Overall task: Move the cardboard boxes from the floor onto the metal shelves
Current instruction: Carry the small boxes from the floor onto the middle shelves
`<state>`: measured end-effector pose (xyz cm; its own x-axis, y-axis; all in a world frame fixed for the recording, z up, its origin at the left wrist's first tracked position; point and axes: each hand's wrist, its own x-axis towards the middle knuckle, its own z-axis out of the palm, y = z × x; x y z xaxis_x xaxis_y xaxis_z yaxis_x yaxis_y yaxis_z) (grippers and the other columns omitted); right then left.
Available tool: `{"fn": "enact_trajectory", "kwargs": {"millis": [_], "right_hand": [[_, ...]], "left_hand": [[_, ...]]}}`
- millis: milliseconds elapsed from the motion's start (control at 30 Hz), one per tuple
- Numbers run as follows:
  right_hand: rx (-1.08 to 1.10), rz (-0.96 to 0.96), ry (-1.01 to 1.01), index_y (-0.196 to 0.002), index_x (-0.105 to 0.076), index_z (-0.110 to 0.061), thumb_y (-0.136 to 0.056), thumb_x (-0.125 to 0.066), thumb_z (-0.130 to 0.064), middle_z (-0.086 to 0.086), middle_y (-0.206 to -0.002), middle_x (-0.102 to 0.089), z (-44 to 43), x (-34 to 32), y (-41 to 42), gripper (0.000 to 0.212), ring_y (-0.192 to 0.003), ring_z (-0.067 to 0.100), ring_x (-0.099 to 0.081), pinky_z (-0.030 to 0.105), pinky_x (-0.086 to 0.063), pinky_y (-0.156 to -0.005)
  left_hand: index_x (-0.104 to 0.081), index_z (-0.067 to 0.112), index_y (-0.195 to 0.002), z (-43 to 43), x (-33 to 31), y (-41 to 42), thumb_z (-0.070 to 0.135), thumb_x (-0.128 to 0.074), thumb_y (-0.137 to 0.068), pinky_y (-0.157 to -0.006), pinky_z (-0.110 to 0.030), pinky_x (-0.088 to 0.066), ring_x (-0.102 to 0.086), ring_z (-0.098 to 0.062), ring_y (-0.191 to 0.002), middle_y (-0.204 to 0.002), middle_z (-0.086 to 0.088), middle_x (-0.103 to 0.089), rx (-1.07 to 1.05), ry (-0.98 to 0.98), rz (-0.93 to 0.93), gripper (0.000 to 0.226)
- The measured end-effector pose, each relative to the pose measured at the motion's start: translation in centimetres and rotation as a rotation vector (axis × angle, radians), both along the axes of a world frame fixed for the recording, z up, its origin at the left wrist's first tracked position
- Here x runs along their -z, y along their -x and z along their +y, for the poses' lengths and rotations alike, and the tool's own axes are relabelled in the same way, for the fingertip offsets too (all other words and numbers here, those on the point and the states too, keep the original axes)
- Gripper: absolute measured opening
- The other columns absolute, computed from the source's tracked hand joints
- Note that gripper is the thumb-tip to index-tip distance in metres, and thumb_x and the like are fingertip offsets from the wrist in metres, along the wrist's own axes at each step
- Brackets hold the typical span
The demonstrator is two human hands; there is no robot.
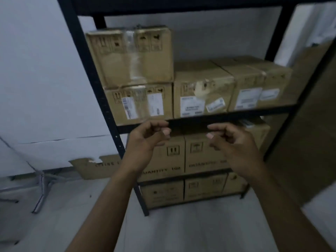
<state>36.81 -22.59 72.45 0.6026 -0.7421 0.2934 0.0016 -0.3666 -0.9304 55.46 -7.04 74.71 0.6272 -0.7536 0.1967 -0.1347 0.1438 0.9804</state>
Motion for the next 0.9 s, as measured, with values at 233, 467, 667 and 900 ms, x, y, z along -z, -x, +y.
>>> {"fn": "enact_trajectory", "kwargs": {"millis": [233, 467, 667, 900], "right_hand": [[0.275, -0.034, -0.132, -0.092, -0.073, -0.049, -0.073, -0.072, -0.045, -0.004, -0.091, -0.075, 7.6, 2.9, 13.0, 0.019, -0.086, 0.017, -0.072, 0.027, -0.056, -0.072], [0.743, -0.019, -0.237, -0.099, -0.073, -0.030, -0.089, -0.075, -0.016, 0.004, -0.086, -0.074, 21.8, 5.7, 29.5, 0.017, -0.079, 0.022, -0.071, 0.038, -0.058, -0.072], [1.177, -0.036, -0.289, -0.102, -0.073, -0.028, -0.090, -0.073, -0.016, 0.008, -0.085, -0.074, 36.4, 7.1, 41.3, 0.017, -0.074, 0.017, -0.070, 0.033, -0.054, -0.067], [1.614, -0.084, -0.378, -0.103, -0.072, -0.028, -0.090, -0.074, -0.020, 0.002, -0.086, -0.074, 50.5, 9.9, 49.5, 0.015, -0.078, 0.018, -0.071, 0.045, -0.059, -0.076]], "left_hand": [[-0.069, 0.015, -0.106, 1.0, 2.2, 11.7, 0.016, -0.068, -0.090, -0.089, -0.044, -0.056, -0.070, -0.029, -0.096, -0.106, -0.012, -0.073, 0.283, -0.047, 0.077, 0.016], [-0.070, 0.016, -0.100, 5.1, 3.8, 27.8, 0.007, -0.065, -0.092, -0.087, -0.043, -0.055, -0.070, -0.024, -0.088, -0.098, -0.009, -0.075, 0.703, -0.145, 0.117, 0.013], [-0.070, 0.016, -0.097, 10.9, 5.4, 42.3, 0.005, -0.066, -0.090, -0.076, -0.033, -0.054, -0.069, -0.021, -0.081, -0.088, -0.003, -0.075, 1.160, -0.210, 0.093, 0.013], [-0.069, 0.014, -0.101, 17.7, 7.8, 56.7, 0.002, -0.061, -0.093, -0.078, -0.037, -0.053, -0.070, -0.021, -0.081, -0.091, -0.003, -0.075, 1.579, -0.359, 0.013, 0.017]]}}
